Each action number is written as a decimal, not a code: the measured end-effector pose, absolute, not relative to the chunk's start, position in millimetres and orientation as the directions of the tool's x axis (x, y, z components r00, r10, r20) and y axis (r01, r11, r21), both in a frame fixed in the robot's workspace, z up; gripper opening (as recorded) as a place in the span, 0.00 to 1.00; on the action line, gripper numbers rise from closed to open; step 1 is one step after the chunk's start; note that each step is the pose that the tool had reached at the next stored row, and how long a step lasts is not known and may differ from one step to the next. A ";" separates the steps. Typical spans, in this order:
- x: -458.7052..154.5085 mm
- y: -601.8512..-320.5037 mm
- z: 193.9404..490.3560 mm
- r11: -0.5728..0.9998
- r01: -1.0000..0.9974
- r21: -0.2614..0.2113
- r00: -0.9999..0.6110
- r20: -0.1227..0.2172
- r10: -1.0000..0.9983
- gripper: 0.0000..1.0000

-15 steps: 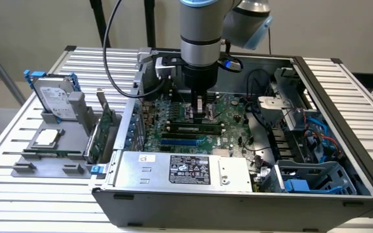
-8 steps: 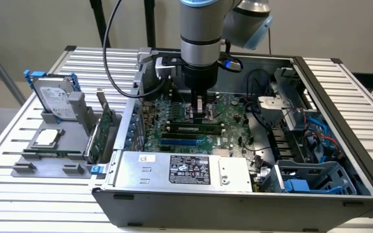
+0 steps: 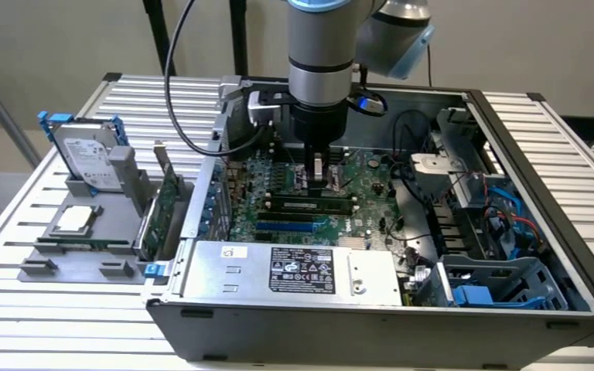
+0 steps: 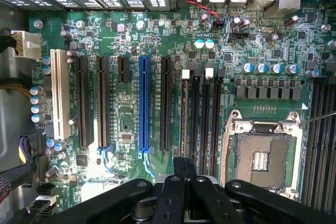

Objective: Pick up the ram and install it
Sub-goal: 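Press down the ram until it locks into place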

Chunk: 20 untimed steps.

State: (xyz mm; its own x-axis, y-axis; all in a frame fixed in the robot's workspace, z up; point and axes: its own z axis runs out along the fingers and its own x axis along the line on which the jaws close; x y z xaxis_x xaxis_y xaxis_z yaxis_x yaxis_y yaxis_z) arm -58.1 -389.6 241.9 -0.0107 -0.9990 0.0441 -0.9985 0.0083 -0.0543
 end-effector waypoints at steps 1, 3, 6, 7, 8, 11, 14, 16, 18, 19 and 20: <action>-56.9 -389.5 241.5 0.008 -0.999 -0.051 -0.011 0.044 -0.999 0.00; -53.9 -389.5 240.3 0.008 -0.999 -0.046 -0.010 0.044 -0.999 0.00; -52.2 -389.2 237.4 0.008 -0.999 -0.038 -0.010 0.044 -0.999 0.00; -52.2 -388.6 236.6 0.008 -0.999 -0.035 -0.010 0.044 -0.999 0.00; -52.1 -388.1 235.9 0.008 -0.999 -0.033 -0.010 0.044 -0.999 0.00; -51.6 -386.8 233.6 0.008 -1.000 -0.025 -0.009 0.044 -0.999 0.00; -51.1 -386.5 230.6 0.008 -1.000 -0.018 -0.009 0.045 -0.999 0.00; -50.7 -386.6 228.3 0.008 -1.000 -0.014 -0.009 0.046 -0.999 0.00; -50.5 -386.5 225.3 0.008 -1.000 -0.013 -0.009 0.045 -0.999 0.00; -50.4 -386.5 224.5 0.008 -1.000 -0.012 -0.009 0.045 -0.999 0.00; -50.3 -386.5 224.4 0.008 -1.000 -0.011 -0.009 0.045 -0.999 0.00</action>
